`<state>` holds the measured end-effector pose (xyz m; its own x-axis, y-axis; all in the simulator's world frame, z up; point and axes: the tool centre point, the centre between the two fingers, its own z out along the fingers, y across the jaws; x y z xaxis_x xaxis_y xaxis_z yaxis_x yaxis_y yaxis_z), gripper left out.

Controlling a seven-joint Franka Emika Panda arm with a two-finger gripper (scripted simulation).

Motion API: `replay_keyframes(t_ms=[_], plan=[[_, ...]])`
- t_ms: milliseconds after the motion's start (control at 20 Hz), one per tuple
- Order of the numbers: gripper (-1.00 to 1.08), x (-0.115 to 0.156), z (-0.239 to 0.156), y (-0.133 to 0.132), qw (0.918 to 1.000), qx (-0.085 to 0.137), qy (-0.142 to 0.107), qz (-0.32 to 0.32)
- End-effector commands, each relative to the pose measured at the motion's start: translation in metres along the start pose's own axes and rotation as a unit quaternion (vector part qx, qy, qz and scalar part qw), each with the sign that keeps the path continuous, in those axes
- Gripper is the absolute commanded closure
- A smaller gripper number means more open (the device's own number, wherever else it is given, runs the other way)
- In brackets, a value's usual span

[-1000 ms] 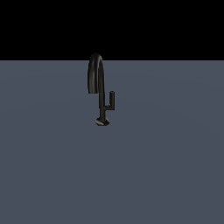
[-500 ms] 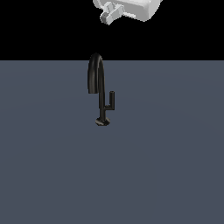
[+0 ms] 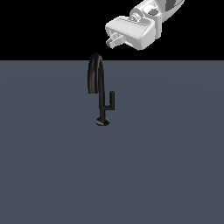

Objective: Turn on the faucet by rotating a designated handle.

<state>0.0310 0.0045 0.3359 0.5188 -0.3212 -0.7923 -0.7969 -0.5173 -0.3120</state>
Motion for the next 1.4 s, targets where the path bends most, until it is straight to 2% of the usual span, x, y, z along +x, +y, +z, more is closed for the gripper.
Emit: replay_keyframes(t_ms=[0,200,350,800,1100,1350], plan=[[1.08,0.020,0.002,-0.003,0.9991,0.025,-0.023,0.025],[1.08,0.054,0.007,-0.007,0.9937,0.066,-0.061,0.066],[1.08,0.081,0.014,-0.008,0.9858,0.099,-0.092,0.100],[1.08,0.155,0.041,-0.006,0.9465,0.190,-0.176,0.193],[1.08,0.185,0.058,-0.002,0.9217,0.228,-0.210,0.233],[1.08,0.198,0.067,0.000,0.9094,0.245,-0.225,0.249]])
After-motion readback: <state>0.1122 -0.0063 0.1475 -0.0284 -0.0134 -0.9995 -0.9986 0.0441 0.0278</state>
